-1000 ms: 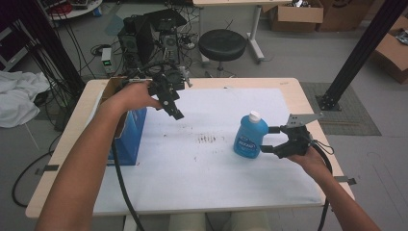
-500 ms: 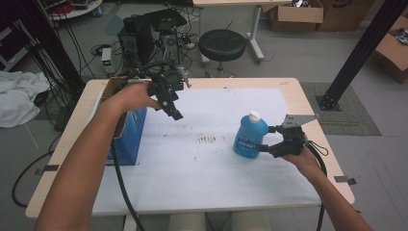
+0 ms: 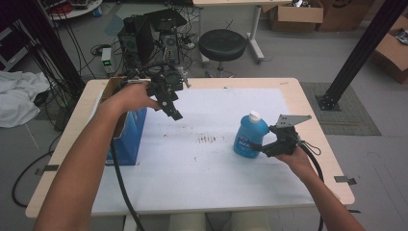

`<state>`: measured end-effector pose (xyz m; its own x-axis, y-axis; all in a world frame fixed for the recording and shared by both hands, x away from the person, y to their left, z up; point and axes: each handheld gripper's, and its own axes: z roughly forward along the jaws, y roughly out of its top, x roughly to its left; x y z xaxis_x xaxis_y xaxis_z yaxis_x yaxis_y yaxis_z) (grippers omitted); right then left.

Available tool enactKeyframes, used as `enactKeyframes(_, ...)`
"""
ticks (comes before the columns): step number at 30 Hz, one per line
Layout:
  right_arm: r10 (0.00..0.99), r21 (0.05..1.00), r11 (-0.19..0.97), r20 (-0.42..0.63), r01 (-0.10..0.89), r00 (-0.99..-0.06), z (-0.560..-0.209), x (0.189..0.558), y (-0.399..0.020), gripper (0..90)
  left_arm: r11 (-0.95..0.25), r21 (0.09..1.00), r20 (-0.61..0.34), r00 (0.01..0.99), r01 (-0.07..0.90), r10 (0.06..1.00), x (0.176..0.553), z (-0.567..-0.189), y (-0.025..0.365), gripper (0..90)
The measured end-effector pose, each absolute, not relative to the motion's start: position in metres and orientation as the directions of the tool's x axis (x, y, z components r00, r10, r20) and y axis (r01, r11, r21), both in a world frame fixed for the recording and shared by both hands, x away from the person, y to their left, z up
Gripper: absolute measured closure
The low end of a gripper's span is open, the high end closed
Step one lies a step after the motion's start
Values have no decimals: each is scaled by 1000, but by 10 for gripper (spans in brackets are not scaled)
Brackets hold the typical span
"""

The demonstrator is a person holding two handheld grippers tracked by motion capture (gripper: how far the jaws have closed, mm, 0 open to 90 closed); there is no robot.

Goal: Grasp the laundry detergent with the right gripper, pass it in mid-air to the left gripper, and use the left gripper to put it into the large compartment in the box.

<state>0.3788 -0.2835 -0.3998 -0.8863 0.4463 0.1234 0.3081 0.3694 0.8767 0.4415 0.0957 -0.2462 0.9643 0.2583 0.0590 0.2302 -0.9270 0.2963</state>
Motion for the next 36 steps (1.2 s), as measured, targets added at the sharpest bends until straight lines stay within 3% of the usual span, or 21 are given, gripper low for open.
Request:
enactKeyframes(17, 451, 892, 339, 127, 301, -884, -407, 383, -270, 165, -925, 298, 57, 963, 236, 264, 441, -247, 98, 217)
enactKeyframes(36, 438, 897, 333, 127, 292, -890, -407, 384, -268, 275, -925, 298, 54, 963, 236, 263, 442, -249, 99, 217)
